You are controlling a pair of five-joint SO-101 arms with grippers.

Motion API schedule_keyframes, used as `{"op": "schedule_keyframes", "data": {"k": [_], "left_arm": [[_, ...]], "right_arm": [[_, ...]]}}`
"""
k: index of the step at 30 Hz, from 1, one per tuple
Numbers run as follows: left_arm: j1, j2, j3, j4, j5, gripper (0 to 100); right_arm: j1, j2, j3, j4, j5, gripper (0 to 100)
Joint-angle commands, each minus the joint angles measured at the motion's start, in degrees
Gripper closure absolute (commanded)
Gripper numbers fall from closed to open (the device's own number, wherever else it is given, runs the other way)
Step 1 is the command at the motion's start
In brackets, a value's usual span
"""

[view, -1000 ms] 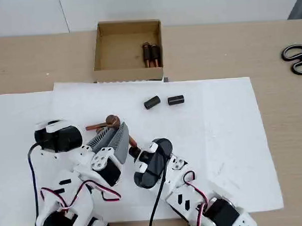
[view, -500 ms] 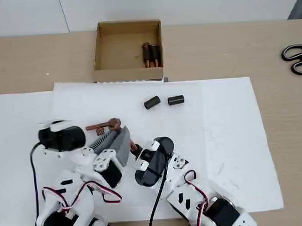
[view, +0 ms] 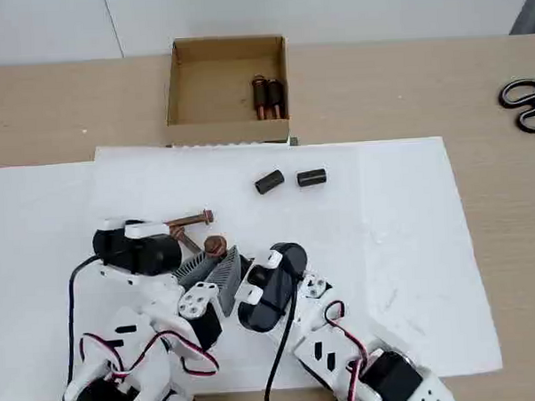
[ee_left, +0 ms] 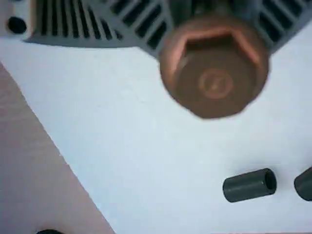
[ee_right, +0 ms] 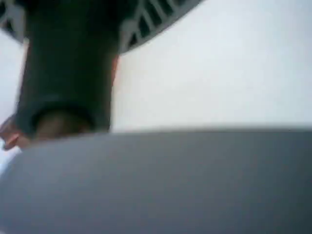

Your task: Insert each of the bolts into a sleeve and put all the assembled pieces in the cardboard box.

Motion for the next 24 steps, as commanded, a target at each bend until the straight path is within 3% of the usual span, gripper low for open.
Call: {"op": "schedule_keyframes", "data": {"k": [1, 10, 24], "left_arm": [[0.09, 0.26, -0.13, 3.34, -1.23, 99], [0.00, 0.26, 3.38, 4.31, -5.36, 99], [-0.44, 0.18, 3.38, 1.49, -5.63, 99]], "right_arm": [[0.66, -0.40, -4.13, -1.80, 0.44, 99.6], [0.66, -0.40, -4.84, -2.24, 0.53, 99.6], [0.57, -0.31, -4.57, -3.03, 3.52, 99.6]]}}
